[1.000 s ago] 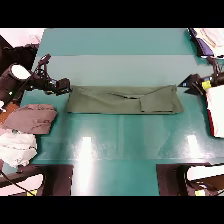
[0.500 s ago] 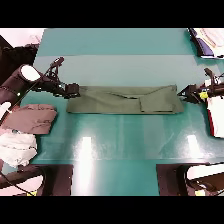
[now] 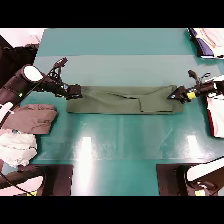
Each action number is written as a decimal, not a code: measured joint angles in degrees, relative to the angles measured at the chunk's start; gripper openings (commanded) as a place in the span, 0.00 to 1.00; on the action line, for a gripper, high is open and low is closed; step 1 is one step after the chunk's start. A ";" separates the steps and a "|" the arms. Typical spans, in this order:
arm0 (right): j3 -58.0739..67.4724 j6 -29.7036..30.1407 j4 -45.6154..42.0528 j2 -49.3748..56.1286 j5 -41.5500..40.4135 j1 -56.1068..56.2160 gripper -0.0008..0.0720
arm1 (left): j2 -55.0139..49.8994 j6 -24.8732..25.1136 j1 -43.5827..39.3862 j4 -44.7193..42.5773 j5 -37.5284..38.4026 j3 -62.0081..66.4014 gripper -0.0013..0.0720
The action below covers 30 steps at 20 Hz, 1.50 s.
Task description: Fold the shirts.
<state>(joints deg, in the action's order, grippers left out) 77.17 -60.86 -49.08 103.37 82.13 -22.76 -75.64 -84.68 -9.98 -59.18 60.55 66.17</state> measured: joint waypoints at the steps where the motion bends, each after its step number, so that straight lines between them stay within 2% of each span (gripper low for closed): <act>1: 0.02 0.20 -0.42 0.17 -0.02 0.44 0.07 | 0.00 0.00 0.00 0.02 0.00 0.00 0.05; 2: 0.02 0.44 -0.59 0.22 0.00 0.72 0.04 | 0.00 -0.02 0.00 0.02 0.00 0.00 0.05; 5: 0.11 1.55 -1.01 -1.36 0.76 1.22 0.04 | 0.00 -0.57 -0.09 0.72 -0.28 0.00 0.05; 10: 0.76 0.83 -0.22 -8.90 2.62 2.80 0.03 | -1.20 -1.22 -3.61 3.13 -6.23 1.16 0.05; 19: 18.27 -11.28 0.04 -18.10 7.76 15.85 0.03 | -20.79 -1.44 -16.17 5.46 -9.27 19.28 0.05; 24: 29.99 -16.94 0.09 -16.68 8.50 26.25 0.03 | -30.38 -1.38 -20.46 7.72 -9.33 26.12 0.05; 30: 38.25 -21.03 0.02 -11.32 8.63 36.33 0.03 | -33.22 -0.96 -20.98 8.59 -11.39 27.91 0.05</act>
<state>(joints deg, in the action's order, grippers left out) 115.42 -81.89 -49.06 92.05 90.76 13.56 -108.86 -85.65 -30.96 -50.59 49.17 94.08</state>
